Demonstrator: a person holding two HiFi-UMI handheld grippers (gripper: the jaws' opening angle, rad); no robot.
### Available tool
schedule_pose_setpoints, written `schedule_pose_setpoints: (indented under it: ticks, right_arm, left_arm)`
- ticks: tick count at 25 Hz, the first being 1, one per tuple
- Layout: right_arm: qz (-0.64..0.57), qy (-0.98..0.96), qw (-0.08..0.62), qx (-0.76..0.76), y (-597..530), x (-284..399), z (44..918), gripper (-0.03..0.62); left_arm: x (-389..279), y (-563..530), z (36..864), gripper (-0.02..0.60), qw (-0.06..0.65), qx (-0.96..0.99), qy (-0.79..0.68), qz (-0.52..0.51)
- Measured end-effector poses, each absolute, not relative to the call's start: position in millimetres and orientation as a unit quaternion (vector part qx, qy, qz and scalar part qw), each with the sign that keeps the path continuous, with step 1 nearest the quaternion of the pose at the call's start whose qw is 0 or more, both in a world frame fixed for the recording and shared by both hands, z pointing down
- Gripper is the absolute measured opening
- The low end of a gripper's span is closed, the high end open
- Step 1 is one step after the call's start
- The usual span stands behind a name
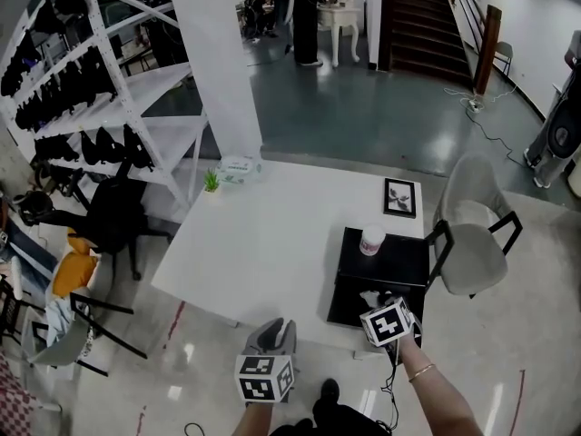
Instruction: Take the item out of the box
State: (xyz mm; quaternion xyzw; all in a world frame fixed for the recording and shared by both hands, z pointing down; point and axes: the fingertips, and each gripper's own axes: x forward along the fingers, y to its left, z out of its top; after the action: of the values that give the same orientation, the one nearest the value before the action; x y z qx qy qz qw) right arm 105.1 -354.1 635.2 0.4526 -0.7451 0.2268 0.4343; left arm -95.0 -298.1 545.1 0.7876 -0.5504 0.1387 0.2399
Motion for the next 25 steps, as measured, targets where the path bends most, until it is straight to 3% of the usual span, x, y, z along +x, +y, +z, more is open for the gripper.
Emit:
schedule_pose_setpoints:
  ticks: [6,14,25]
  right_arm:
    - [0.196,-0.753,0.439,0.45,-354.8,106.5,633.4,0.133]
    - [0.199,-0.755,0.435,0.448,-349.3,106.3,631.7,0.114]
    - [0.207,-0.789,0.338,0.469,-343.5,96.6,593.2,0.109]
  left_arm:
    - [-91.0,-293.9,543.7,0.077,0.239,0.79,-0.547,0.141]
    - [-95.0,-289.3,542.5,0.077,0.238,0.791,-0.546,0.141]
    - [-90.1,-288.7,540.0,0.077,0.235,0.801,-0.533,0.139]
